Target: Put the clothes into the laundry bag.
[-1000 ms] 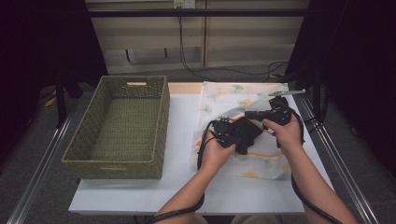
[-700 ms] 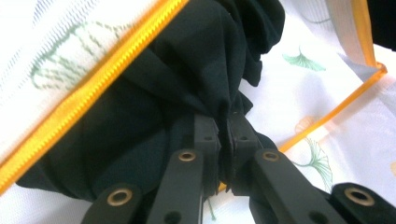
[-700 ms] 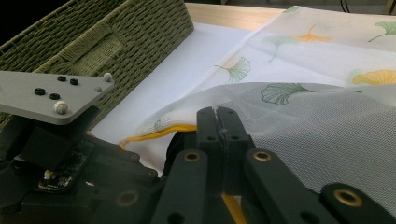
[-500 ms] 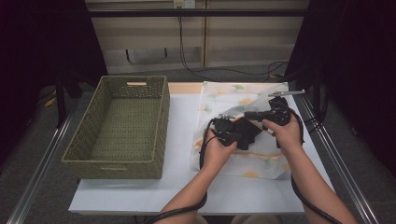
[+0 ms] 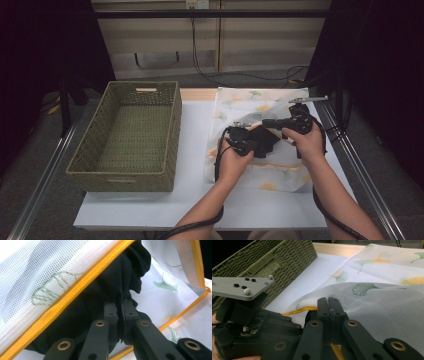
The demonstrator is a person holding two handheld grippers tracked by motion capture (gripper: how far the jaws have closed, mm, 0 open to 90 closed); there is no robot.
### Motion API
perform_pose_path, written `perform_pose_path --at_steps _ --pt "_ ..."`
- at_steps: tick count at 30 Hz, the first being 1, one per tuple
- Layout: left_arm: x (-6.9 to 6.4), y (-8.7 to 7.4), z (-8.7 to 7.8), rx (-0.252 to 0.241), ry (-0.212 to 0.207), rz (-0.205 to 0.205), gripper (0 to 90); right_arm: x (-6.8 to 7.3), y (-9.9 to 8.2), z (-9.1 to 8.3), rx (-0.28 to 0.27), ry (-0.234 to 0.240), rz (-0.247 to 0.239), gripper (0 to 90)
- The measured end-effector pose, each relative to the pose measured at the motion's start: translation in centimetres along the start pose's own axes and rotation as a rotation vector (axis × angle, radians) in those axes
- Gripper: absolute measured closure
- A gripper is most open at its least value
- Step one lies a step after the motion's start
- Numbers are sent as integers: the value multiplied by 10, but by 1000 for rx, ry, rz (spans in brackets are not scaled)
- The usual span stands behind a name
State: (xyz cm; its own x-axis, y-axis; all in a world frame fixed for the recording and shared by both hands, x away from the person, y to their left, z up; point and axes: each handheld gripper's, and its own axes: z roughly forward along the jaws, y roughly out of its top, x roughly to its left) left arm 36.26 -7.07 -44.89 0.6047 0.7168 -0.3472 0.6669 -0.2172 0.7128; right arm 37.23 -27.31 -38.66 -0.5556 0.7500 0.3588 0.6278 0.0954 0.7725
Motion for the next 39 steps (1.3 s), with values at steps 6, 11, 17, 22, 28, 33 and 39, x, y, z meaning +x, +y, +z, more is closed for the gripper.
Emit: perform_pose_path --at_steps 6,11,17,22,28,33,39 --pt "-1 2 0 -3 2 4 854 0 0 1 2 0 0 896" --pt "-1 2 1 -9 5 9 853 0 0 2 4 -1 0 896" --pt "1 3 3 -15 5 14 853 -2 -1 2 10 4 5 896" --pt "-1 4 4 -23 9 18 852 -1 -1 2 10 5 6 897" --pt "-2 7 5 -28 12 31 852 -1 -1 2 10 6 8 897" --pt "-1 8 8 -36 19 25 852 -1 -1 2 10 6 7 896" --pt "1 9 11 -53 43 29 852 -1 -1 2 9 6 9 897"
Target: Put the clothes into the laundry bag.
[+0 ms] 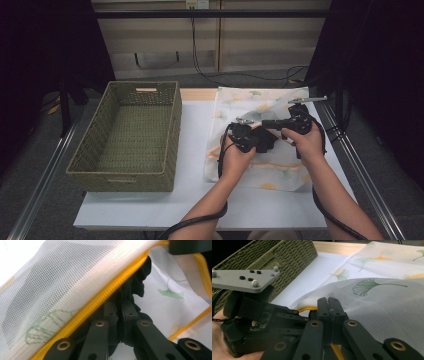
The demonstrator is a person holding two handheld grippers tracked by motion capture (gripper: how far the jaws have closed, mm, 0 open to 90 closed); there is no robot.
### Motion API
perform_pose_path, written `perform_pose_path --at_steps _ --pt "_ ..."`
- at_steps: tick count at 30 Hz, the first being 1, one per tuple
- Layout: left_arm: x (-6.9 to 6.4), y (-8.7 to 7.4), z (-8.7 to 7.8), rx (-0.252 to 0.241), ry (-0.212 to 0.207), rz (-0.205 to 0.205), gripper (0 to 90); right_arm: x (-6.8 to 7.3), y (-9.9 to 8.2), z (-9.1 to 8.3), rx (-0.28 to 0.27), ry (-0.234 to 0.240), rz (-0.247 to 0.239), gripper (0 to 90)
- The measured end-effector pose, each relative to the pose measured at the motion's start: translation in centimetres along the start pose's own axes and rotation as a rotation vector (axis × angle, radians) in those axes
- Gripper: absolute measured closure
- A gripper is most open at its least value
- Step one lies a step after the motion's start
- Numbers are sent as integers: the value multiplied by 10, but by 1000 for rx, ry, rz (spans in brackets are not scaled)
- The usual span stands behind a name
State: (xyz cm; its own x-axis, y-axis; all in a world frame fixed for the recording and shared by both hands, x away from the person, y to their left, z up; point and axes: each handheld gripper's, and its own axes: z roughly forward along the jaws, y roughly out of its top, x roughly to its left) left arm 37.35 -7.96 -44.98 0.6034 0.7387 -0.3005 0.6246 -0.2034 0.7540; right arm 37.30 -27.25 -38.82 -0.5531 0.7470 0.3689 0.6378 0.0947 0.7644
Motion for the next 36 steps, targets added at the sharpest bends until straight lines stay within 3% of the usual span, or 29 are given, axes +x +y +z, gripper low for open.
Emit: perform_pose_path --at_steps 17,27,31,35,36 --pt "5 2 5 -25 10 5 846 0 -2 2 4 2 -1 897" --pt "8 3 6 -80 40 19 846 0 -4 2 8 7 -4 896" --pt "9 0 7 -55 33 17 813 0 -3 2 6 4 -6 897" --pt "9 -2 3 -14 15 34 716 -1 -4 2 8 -2 -6 896" --pt "9 -2 2 -13 13 21 698 -1 -4 3 9 -2 -4 896"
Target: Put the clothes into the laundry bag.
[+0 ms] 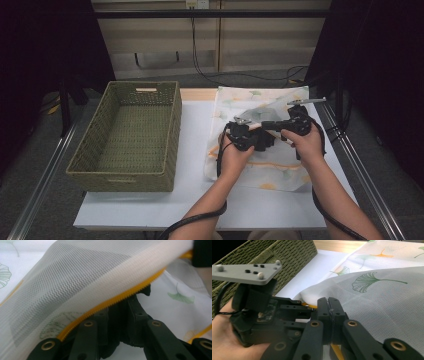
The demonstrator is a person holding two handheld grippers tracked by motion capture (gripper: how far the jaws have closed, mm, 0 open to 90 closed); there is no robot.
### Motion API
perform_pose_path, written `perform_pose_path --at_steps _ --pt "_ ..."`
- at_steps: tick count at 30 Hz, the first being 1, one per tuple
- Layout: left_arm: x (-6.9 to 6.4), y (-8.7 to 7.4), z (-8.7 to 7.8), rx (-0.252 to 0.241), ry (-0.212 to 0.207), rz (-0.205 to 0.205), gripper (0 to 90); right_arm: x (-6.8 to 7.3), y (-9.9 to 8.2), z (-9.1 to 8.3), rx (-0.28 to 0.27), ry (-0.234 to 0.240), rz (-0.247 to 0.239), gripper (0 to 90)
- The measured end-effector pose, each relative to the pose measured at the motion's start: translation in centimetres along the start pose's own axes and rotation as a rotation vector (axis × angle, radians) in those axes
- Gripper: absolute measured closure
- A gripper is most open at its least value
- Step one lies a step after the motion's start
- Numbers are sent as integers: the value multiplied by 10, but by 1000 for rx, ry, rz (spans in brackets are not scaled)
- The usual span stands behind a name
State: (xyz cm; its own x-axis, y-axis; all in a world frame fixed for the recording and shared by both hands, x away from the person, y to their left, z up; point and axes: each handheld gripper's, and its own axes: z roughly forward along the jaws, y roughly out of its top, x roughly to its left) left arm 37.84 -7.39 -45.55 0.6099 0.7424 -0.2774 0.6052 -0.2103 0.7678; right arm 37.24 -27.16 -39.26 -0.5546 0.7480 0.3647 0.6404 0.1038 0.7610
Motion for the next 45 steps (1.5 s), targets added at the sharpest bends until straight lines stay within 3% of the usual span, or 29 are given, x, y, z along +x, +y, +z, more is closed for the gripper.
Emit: perform_pose_path --at_steps 2,4,5,7,10,15,21,27,31,45 --pt "1 -1 -4 15 -7 -3 658 1 0 1 0 3 -1 897" --pt "1 -2 -7 33 3 20 641 1 -1 3 8 -2 -1 896" --pt "-1 -2 -7 24 1 6 623 0 -1 3 9 -5 -5 896" --pt "0 -2 -10 46 16 40 588 0 -2 5 12 -5 0 896" --pt "0 -3 -14 66 32 58 536 0 -1 7 12 -7 2 896" --pt "5 -7 -16 88 47 50 514 2 1 6 11 -9 -3 896" --pt "6 -12 -14 98 50 38 581 2 1 5 13 -9 -4 896" --pt "6 -12 -12 139 38 2 802 2 2 5 11 -9 -5 896" --pt "3 -11 -9 113 48 0 867 2 2 4 11 -5 -6 896" --pt "3 -6 5 49 53 -15 880 2 2 4 13 -2 -8 896"
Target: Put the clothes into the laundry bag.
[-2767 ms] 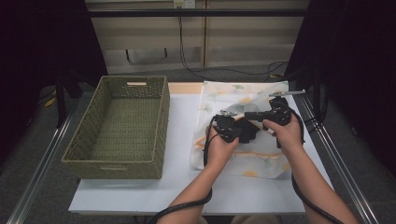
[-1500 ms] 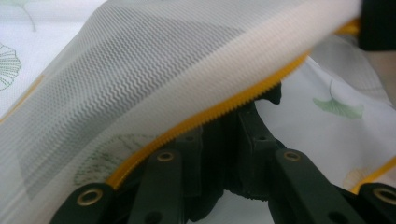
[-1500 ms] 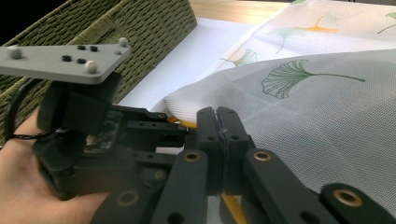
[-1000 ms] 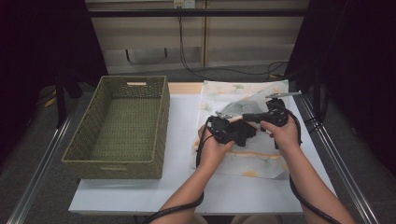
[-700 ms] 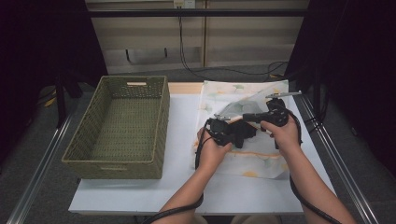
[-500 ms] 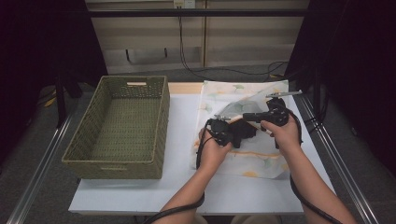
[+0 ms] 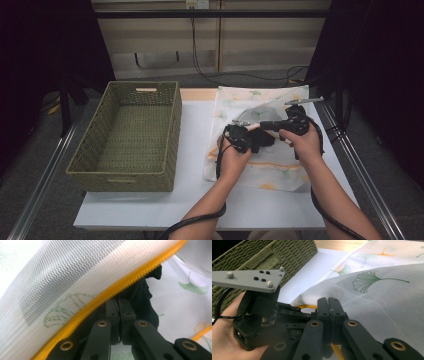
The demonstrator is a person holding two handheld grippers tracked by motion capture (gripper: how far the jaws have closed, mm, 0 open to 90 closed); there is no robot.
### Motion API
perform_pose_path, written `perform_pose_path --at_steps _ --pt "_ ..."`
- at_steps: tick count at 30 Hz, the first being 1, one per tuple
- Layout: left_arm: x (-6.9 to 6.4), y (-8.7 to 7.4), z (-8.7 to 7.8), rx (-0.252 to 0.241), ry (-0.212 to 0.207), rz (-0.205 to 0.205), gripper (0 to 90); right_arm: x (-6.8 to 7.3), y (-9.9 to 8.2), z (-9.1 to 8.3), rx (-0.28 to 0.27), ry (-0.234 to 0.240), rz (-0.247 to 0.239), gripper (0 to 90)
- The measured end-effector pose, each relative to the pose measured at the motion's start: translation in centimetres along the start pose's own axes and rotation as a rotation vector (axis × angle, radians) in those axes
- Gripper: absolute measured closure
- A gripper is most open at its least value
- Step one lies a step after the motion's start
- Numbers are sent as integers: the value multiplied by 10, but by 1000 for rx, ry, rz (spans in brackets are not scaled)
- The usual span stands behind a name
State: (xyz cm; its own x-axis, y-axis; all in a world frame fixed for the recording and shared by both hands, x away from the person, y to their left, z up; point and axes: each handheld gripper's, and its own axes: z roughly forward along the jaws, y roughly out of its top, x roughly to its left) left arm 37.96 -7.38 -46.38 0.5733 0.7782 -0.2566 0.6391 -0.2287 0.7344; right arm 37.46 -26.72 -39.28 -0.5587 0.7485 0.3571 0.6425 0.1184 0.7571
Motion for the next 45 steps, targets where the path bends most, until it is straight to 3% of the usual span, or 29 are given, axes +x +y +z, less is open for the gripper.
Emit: perform_pose_path --at_steps 10,15,25,26,31,37,42,45 --pt "3 6 4 -34 -8 -9 882 2 0 1 1 6 1 896" --pt "5 8 4 -93 13 -21 883 2 0 1 3 10 -1 896" --pt "7 3 6 -87 -20 -7 866 1 -1 0 3 3 0 896" --pt "6 3 6 -92 -24 -19 853 2 -1 0 6 3 -1 896" --pt "6 1 0 -68 -35 21 745 1 -3 1 11 4 -4 896" --pt "5 -2 -9 -69 -38 30 593 1 -6 1 17 3 -1 896" --pt "6 -2 -17 -39 -36 62 487 0 -9 0 20 3 1 896" --pt "5 -3 -22 -32 -53 60 426 -1 -12 -1 23 5 -1 896"
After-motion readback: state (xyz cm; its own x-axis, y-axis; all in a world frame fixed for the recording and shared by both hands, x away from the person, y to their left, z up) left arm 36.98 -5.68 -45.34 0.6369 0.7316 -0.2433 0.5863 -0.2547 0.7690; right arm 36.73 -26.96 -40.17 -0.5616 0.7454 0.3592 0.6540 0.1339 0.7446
